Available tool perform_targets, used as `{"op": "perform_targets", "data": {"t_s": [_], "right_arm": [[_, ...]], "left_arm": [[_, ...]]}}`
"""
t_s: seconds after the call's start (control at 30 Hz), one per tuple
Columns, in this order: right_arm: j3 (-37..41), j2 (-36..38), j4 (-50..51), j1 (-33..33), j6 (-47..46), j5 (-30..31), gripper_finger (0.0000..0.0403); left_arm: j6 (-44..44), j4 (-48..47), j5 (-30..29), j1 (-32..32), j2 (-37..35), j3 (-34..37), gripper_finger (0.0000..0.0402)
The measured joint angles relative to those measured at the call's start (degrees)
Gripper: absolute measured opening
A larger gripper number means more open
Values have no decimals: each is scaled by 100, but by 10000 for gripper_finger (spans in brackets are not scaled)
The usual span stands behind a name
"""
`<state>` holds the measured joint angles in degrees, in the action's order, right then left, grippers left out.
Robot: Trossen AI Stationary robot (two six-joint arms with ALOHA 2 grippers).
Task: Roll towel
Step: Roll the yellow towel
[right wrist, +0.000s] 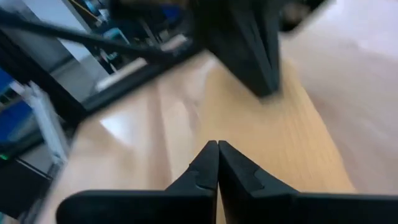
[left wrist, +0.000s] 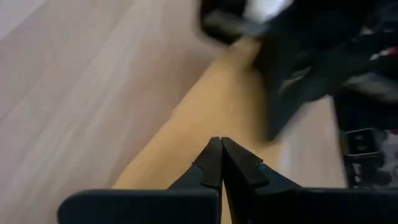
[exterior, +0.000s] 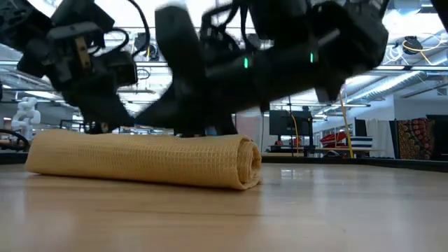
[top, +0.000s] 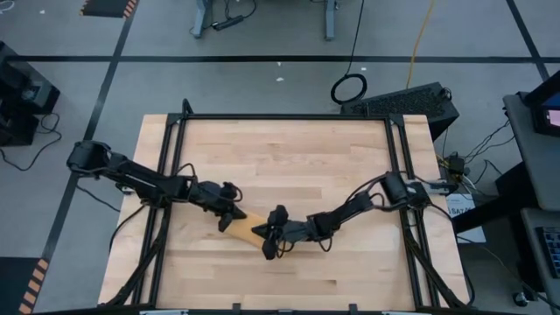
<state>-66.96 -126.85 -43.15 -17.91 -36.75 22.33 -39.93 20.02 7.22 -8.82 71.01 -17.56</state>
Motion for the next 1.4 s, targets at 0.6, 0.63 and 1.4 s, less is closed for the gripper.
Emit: {"op": "perform_targets", "data": {"t_s": [0.6, 0.63, 1.4], "right_arm": [[-11, -321, 512, -14, 506, -433, 0], [-11, -321, 556, -15, 561, -489, 0], [17, 621, 2738, 120, 1354, -1714, 0]], "left_arm": [[1622, 314, 321, -463, -649, -176, 8], [1651, 288, 285, -534, -431, -161, 8], [1241, 1350, -297, -820, 1639, -147, 8]]}}
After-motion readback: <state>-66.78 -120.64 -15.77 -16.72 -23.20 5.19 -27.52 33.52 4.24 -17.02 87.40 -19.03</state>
